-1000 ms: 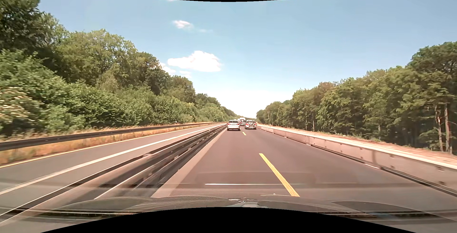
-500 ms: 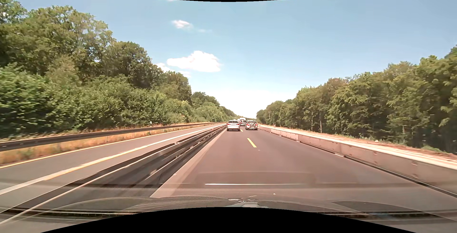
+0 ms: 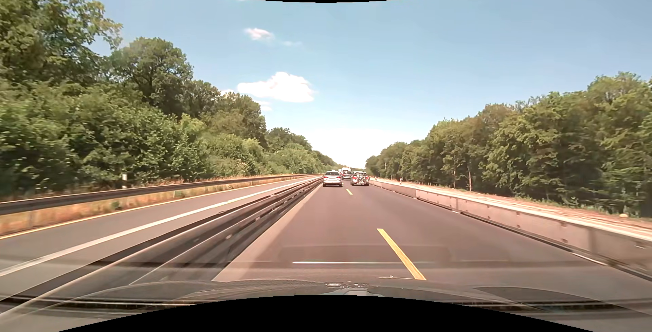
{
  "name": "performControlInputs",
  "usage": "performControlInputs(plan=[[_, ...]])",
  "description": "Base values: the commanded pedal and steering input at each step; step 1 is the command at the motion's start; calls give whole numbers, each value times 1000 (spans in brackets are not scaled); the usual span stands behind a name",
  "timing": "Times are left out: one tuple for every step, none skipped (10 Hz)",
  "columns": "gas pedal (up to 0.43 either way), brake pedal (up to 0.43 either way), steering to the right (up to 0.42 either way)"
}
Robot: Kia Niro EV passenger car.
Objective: Follow the waypoints while adhering to traffic rules and regulations
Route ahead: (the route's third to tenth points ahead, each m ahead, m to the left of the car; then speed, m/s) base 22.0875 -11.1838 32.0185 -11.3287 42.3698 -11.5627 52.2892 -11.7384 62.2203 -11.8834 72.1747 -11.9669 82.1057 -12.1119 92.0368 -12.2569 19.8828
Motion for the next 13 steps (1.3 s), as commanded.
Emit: performControlInputs(plan=[[67, 0, 3], [67, 0, 3], [47, 0, 3], [20, 0, 3], [20, 0, 3], [20, 0, 3], [20, 0, 3], [20, 0, 2], [28, 0, 2], [28, 0, 2], [39, 0, 0], [47, 0, 0], [59, 0, 0]])
